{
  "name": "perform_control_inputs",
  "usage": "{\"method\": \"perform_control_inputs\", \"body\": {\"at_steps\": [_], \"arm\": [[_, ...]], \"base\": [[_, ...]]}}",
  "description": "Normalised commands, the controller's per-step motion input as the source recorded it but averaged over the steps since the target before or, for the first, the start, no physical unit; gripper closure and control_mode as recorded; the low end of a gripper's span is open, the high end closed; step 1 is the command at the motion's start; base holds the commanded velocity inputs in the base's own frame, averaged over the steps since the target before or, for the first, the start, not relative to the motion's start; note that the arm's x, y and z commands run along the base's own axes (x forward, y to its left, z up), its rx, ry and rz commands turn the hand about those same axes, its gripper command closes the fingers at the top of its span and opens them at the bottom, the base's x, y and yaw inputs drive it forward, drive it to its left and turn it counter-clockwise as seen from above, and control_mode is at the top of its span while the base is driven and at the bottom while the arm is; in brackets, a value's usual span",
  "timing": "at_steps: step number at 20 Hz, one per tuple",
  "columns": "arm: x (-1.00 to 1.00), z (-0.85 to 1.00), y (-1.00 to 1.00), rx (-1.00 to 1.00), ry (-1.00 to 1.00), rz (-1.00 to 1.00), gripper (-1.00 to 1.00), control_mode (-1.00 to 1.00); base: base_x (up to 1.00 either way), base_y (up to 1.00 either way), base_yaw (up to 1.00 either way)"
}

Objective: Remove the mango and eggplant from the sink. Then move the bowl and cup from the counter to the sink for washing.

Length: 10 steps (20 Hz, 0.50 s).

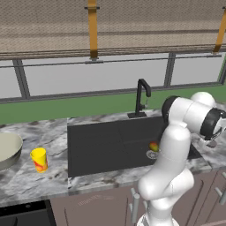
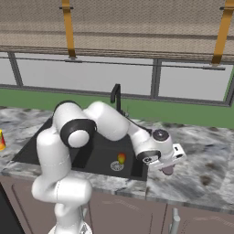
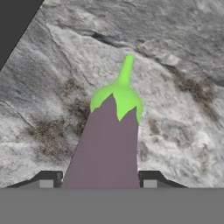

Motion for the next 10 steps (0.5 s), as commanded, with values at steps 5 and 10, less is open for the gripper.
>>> {"method": "perform_control_inputs", "body": {"at_steps": [5, 10], "arm": [[0.03, -0.24, -0.10, 0.00, 0.00, 0.00, 1.00, -1.00], [0.00, -0.23, -0.09, 0.00, 0.00, 0.00, 1.00, -1.00]], "base": [[0.00, 0.00, 0.00], [0.00, 0.00, 0.00]]}}
